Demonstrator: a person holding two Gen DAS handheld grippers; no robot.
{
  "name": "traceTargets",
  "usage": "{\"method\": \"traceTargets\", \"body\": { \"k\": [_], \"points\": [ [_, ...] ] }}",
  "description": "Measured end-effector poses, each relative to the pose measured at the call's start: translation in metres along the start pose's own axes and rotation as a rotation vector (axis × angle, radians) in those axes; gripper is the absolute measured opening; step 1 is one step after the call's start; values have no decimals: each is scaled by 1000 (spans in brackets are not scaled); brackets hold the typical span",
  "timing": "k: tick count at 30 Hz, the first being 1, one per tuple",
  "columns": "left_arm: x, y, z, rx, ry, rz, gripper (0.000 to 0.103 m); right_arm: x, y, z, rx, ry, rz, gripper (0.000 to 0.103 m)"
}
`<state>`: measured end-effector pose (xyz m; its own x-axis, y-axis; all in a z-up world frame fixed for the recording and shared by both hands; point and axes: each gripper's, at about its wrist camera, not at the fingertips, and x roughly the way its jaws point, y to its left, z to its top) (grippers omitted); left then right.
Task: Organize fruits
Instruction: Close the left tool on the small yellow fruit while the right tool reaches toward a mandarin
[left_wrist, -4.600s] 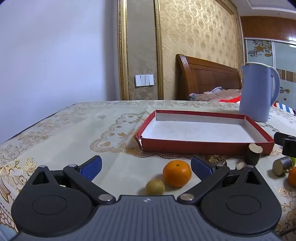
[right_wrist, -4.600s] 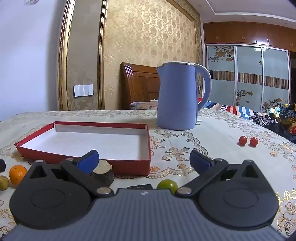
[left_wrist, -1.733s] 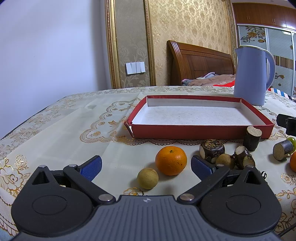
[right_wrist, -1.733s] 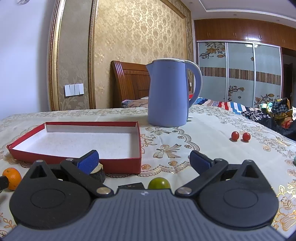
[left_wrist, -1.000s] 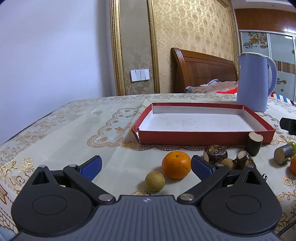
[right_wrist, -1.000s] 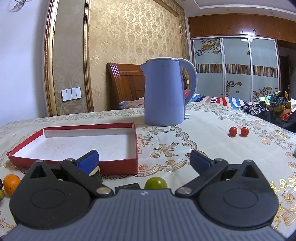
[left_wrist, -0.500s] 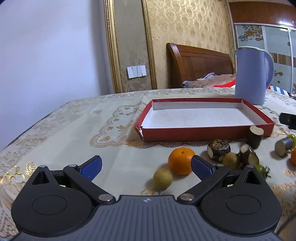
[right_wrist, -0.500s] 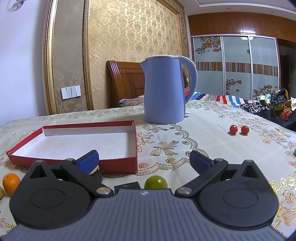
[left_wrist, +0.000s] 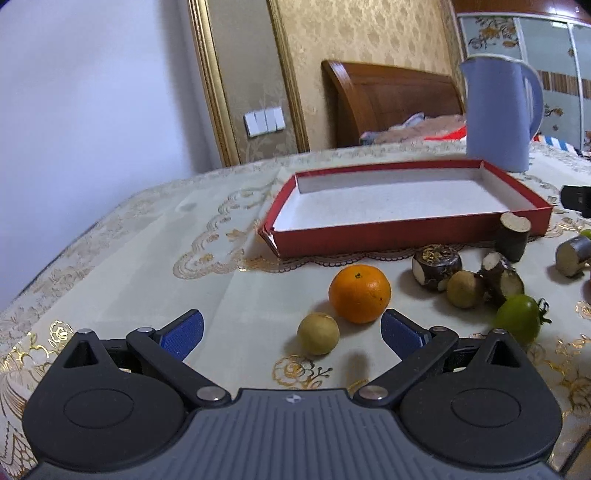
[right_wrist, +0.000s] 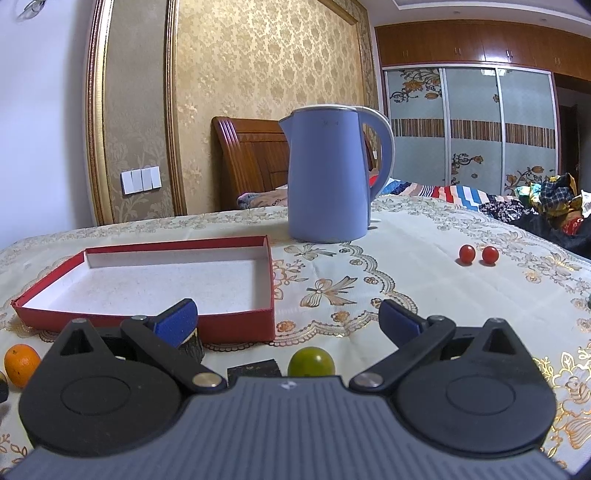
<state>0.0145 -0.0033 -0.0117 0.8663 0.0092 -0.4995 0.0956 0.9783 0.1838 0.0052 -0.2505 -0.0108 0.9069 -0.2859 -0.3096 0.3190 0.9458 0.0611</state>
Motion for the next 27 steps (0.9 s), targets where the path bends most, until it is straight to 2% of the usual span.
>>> {"method": "traceTargets", "body": {
  "k": [6,8,12,14,17,21,25,27],
  "points": [
    [16,7,-2,-47,76,-39,102,2,0,0,4,9,0,103],
    [18,10,-2,-59,87,-67,90,2,0,0,4,8,0,103],
    [21,14,-3,-87,103,-97,88,3,-1,1,5,12,-1,103],
    [19,13,-4,-84,93,-102,76,4,-1,1,5,14,-1,103],
    [16,10,-4,-70,84,-109,70,4,-1,1,3,17,-2,103],
    [17,10,-4,-78,88,-119,67,5,-1,1,3,19,-2,103],
    [13,8,-5,-60,70,-145,42,5,-1,1,2,19,-3,103],
    [12,7,-6,-54,65,-148,38,5,-1,1,3,19,-3,103]
  ]
}}
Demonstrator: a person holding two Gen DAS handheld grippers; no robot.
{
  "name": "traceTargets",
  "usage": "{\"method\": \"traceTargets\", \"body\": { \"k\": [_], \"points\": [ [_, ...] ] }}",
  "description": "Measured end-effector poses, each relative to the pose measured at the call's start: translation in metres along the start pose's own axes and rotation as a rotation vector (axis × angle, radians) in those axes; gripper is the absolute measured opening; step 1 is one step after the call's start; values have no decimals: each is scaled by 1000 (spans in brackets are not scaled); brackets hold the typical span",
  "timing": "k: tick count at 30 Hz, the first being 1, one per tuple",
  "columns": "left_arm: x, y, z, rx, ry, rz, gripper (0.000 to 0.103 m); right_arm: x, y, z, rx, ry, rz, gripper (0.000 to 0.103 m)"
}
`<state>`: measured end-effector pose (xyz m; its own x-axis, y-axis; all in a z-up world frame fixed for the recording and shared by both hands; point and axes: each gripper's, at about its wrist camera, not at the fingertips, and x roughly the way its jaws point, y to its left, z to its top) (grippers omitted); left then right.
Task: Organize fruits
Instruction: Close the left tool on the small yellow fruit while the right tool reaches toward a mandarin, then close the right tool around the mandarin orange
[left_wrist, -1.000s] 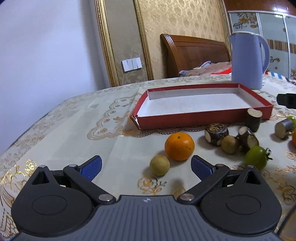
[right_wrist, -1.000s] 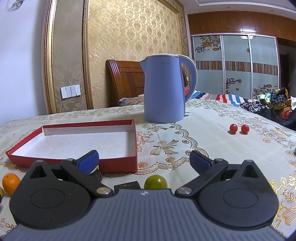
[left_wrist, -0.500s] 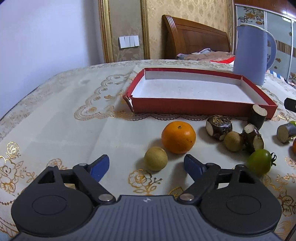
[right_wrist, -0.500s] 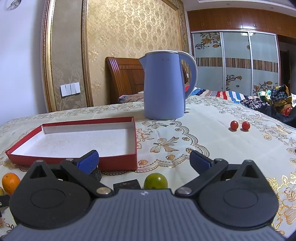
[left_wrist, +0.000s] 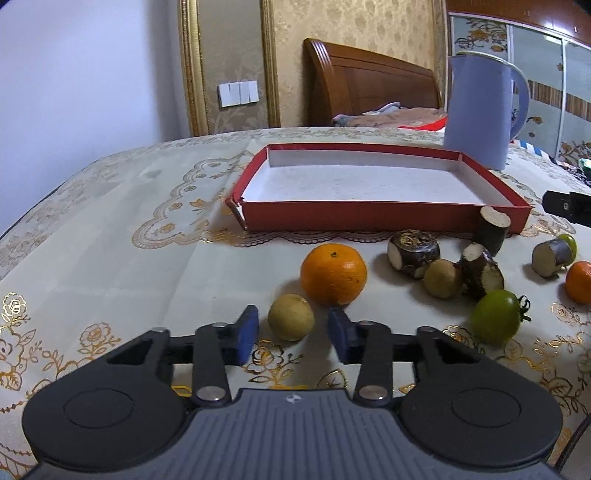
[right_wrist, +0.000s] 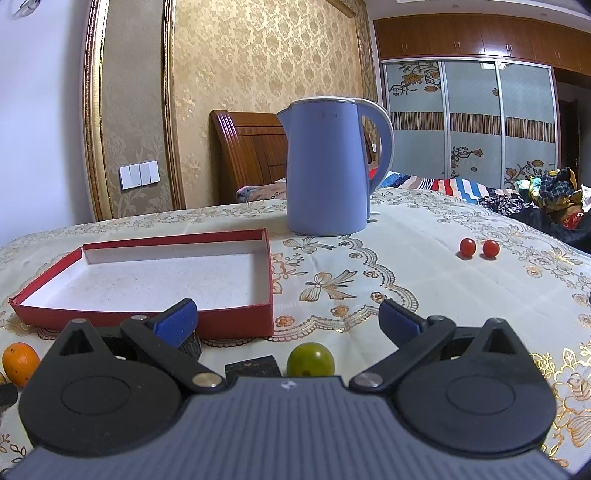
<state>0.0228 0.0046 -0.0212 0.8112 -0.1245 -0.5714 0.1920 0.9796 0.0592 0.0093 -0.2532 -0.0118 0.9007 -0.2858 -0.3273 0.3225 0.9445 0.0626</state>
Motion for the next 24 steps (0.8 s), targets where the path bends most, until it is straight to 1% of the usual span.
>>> {"method": "traceTargets", "body": {
  "k": [4,9,11,12,14,15,16,18,20,22,24],
  "points": [
    [0,-1,-1,7,-6,-13,25,0,0,0,0,0,0,103],
    [-1,-2,-1,2,-9,-13,25,0,0,0,1,-1,1,103],
    [0,0,0,-4,-8,-15,25,0,-2,0,9,-2,15,103],
    [0,0,1,-5,-7,-15,25,-2,-6,0,25,-10,40,103],
    [0,-1,2,-4,-5,-10,25,-10,-17,1,49,-28,123,103],
    [-1,0,2,-4,-7,-7,25,-14,-20,1,31,-31,144,103],
    [-1,1,2,-4,-12,-5,25,-20,-23,2,-19,-36,153,103],
    [-2,3,3,-14,-20,-3,25,-30,-31,2,-112,-54,132,103],
    [-3,8,3,-34,-26,-9,25,-42,-44,2,-152,-66,111,103],
    [-3,11,4,-48,-34,-12,25,-52,-65,3,-129,-42,140,103],
    [-2,13,5,-61,-39,-9,25,-56,-79,1,-95,10,181,103]
  ]
}}
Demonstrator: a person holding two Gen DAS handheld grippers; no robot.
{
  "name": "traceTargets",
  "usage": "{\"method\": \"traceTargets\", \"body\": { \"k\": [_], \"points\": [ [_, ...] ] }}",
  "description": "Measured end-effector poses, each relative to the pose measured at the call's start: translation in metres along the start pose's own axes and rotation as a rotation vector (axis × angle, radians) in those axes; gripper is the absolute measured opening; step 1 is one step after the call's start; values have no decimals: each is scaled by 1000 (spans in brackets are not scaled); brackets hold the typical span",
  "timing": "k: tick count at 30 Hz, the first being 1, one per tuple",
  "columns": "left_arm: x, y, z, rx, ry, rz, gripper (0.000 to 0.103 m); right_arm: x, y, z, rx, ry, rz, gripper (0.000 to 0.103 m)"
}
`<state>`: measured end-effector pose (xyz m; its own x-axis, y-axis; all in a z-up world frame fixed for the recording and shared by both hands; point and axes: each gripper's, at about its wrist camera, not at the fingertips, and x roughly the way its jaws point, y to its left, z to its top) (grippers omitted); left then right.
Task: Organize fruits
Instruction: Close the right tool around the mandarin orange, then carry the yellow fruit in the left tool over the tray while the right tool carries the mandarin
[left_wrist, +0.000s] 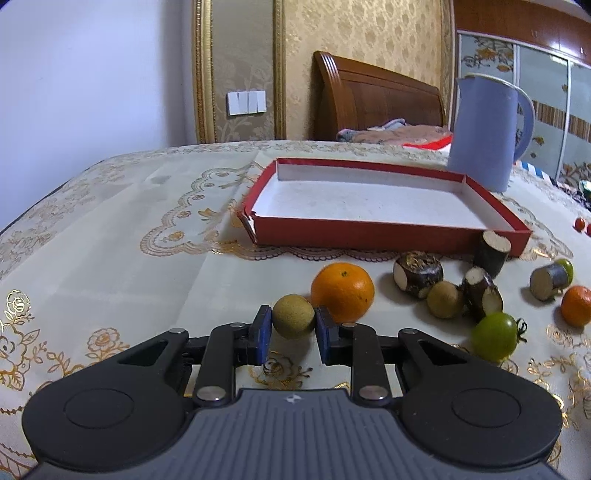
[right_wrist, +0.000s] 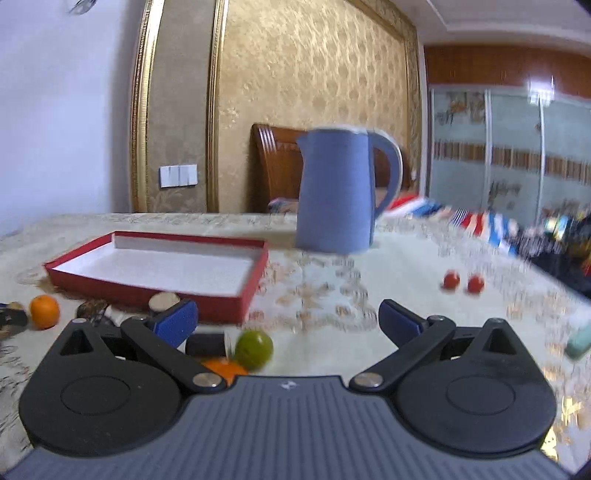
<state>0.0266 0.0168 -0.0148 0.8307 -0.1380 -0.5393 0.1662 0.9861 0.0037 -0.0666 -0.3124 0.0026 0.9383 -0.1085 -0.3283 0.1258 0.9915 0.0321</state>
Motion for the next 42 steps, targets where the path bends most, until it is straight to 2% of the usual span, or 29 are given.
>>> {"method": "traceTargets", "body": {
  "k": [2,6,8,10,13,15,17,19,21,22,33,42],
  "points": [
    [2,1,0,-3,4,-6,25,-3,-5,-6,15,66,34,103],
    [1,-1,-1,5,3,-4,25,0,13,-20,-39,112,61,103],
    [0,0,-2,1,2,-6,25,8,28,-23,-77,130,42,102],
    [-1,0,-3,1,3,-3,25,19,37,-22,-95,157,37,89],
    [1,1,-5,5,10,-10,25,34,41,-22,-91,207,42,80],
    [0,2,-6,5,8,-18,25,43,41,-24,-85,237,19,79],
    [-2,3,-8,11,-1,-16,25,47,42,-25,-83,243,18,74],
    [-3,3,-9,15,-2,-10,25,46,44,-26,-103,233,34,54],
    [-1,2,-8,18,6,-15,25,47,46,-25,-116,236,41,50],
    [-1,1,-8,23,7,-14,25,47,47,-25,-121,237,53,42],
    [-3,0,-7,26,-2,-3,25,41,43,-23,-99,215,79,41],
    [-3,-15,11,52,-22,-13,25,35,48,4,-81,104,65,41]
  ]
}}
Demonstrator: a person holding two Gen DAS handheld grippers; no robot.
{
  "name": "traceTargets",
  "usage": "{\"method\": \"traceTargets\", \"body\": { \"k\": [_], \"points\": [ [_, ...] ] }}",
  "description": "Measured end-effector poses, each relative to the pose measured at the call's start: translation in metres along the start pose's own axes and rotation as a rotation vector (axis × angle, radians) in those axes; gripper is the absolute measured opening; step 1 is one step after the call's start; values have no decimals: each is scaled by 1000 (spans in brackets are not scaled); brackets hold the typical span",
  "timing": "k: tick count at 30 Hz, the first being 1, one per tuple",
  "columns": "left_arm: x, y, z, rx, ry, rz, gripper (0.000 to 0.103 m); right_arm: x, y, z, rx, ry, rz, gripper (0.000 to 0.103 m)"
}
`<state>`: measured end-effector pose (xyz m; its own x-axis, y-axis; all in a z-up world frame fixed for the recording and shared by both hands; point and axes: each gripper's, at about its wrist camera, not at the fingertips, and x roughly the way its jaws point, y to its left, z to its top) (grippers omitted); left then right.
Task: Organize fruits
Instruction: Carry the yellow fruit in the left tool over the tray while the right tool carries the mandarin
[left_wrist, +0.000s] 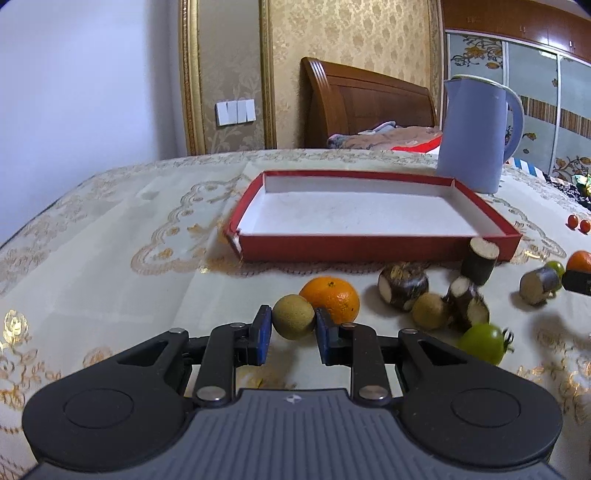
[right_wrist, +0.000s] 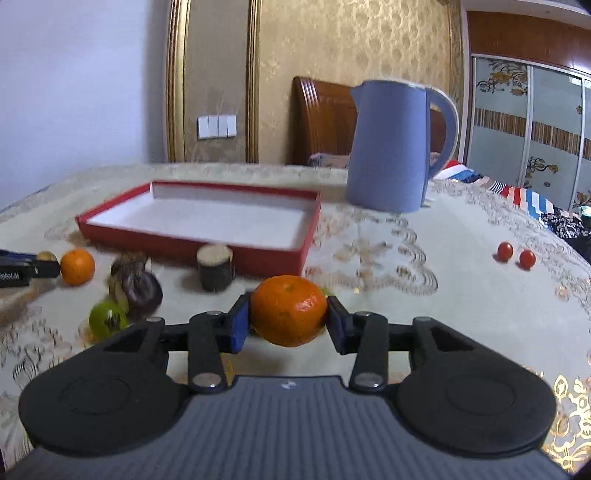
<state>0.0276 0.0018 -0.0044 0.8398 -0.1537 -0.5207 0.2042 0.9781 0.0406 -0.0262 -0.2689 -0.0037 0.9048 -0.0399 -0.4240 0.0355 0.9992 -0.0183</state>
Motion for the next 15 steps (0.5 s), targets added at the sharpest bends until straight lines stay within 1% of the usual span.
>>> {"method": "traceTargets", "body": {
  "k": [4,8,12,15],
  "points": [
    [3,-7,15,17,-13,-12,25,11,8,20,-12,-44,-2,41],
    [18,-14,29,28,-3,-28,25,31,19,39,-34,-56,1,41],
    [35,-16,41,52,14,-14,25,57,29,52,-57,-41,-13,41],
    [46,-9,51,33,32,-10,25,76,31,60,-58,-32,-25,41]
  ]
}}
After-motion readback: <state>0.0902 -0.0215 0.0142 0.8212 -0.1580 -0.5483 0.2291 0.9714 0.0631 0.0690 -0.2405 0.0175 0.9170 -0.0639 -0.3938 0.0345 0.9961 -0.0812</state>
